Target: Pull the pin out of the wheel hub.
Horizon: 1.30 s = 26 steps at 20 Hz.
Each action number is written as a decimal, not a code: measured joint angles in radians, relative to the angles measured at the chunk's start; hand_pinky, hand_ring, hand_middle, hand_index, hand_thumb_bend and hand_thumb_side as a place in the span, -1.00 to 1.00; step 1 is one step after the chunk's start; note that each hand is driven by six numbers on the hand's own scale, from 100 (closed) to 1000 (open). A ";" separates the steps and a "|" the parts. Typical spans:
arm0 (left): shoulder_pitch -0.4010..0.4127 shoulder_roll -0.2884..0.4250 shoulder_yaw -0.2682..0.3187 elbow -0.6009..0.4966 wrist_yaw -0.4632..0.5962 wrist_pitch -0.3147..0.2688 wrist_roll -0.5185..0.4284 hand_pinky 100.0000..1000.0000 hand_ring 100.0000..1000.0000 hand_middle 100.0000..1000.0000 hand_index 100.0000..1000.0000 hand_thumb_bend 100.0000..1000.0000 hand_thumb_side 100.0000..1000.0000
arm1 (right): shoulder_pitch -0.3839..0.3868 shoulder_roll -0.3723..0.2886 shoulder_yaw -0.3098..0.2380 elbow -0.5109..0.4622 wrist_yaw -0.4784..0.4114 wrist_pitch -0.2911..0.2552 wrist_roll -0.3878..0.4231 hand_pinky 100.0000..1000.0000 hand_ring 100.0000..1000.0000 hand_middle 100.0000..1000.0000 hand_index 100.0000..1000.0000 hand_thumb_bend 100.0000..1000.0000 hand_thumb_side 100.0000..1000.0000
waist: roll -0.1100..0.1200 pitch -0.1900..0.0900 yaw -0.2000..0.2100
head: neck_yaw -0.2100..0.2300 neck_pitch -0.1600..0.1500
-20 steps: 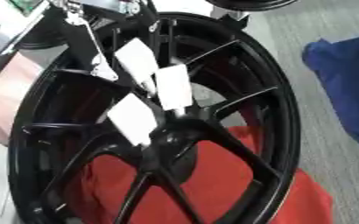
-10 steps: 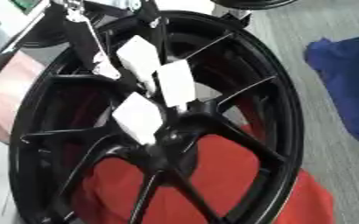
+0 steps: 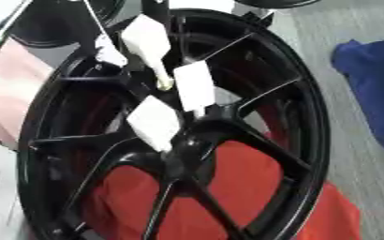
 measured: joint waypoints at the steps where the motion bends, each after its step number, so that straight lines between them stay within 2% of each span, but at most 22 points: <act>1: 0.000 0.010 0.010 -0.004 0.004 0.007 0.008 0.28 -0.09 -0.59 -0.38 -0.40 -1.00 | 0.002 0.000 -0.001 0.000 0.000 -0.001 -0.001 0.69 0.34 0.21 0.53 -1.00 -0.18 | -0.002 -0.006 0.004 | -0.004 0.001; 3: 0.008 0.032 0.035 -0.015 0.017 0.021 0.024 0.28 -0.09 -0.59 -0.38 -0.39 -1.00 | 0.017 -0.001 -0.004 0.000 0.000 -0.003 -0.003 0.69 0.34 0.21 0.53 -1.00 -0.18 | -0.006 -0.018 0.021 | -0.013 0.011; 4: 0.019 0.053 0.050 -0.022 0.026 0.027 0.035 0.28 -0.09 -0.58 -0.38 -0.47 -1.00 | 0.023 -0.001 -0.005 0.000 0.000 -0.005 -0.005 0.69 0.34 0.21 0.53 -1.00 -0.17 | -0.008 -0.024 0.032 | -0.019 0.017; 5: 0.034 0.075 0.067 -0.028 0.035 0.035 0.045 0.28 -0.08 -0.58 -0.37 -0.40 -1.00 | 0.031 -0.001 -0.008 0.000 0.000 -0.006 -0.008 0.69 0.34 0.21 0.53 -1.00 -0.19 | -0.012 -0.029 0.043 | -0.027 0.022; 8: 0.102 0.147 0.128 -0.043 0.047 0.054 0.085 0.30 -0.08 -0.56 -0.34 -0.35 -1.00 | 0.057 -0.002 -0.022 0.000 0.000 -0.010 -0.020 0.69 0.34 0.20 0.53 -1.00 -0.20 | -0.024 -0.039 0.085 | -0.064 0.048; 12: 0.204 0.245 0.224 -0.046 0.042 0.082 0.146 0.25 -0.10 -0.57 -0.29 -0.45 -1.00 | 0.090 -0.001 -0.043 0.000 0.000 -0.015 -0.043 0.69 0.35 0.21 0.53 -1.00 -0.24 | -0.048 -0.050 0.137 | -0.145 0.081; 16: 0.304 0.345 0.326 -0.006 0.064 0.124 0.208 0.22 -0.10 -0.56 -0.26 -0.54 -1.00 | 0.113 0.007 -0.062 -0.001 0.000 -0.021 -0.067 0.69 0.35 0.21 0.53 -1.00 -0.25 | -0.071 -0.076 0.165 | -0.209 0.102; 18: 0.354 0.390 0.377 0.031 0.084 0.135 0.239 0.21 -0.10 -0.55 -0.25 -0.58 -1.00 | 0.114 0.010 -0.066 -0.001 -0.002 -0.022 -0.075 0.69 0.35 0.20 0.53 -1.00 -0.26 | -0.075 -0.083 0.168 | -0.219 0.106; 20: 0.403 0.415 0.425 0.065 0.106 0.137 0.271 0.20 -0.06 -0.42 -0.12 -0.54 -1.00 | 0.115 0.015 -0.066 -0.001 -0.007 -0.023 -0.079 0.69 0.35 0.20 0.53 -1.00 -0.27 | -0.082 -0.089 0.172 | -0.222 0.106; 23: 0.486 0.427 0.475 0.110 0.131 0.137 0.320 0.24 0.03 -0.21 0.12 -0.40 -1.00 | 0.115 0.015 -0.066 -0.001 -0.012 -0.023 -0.080 0.69 0.35 0.20 0.52 -1.00 -0.28 | -0.093 -0.092 0.173 | -0.222 0.105; 26: 0.572 0.425 0.512 0.142 0.133 0.144 0.373 0.23 0.08 -0.12 0.25 -0.38 -1.00 | 0.120 0.015 -0.067 -0.001 -0.018 -0.025 -0.083 0.69 0.34 0.20 0.52 -1.00 -0.28 | -0.095 -0.093 0.171 | -0.219 0.104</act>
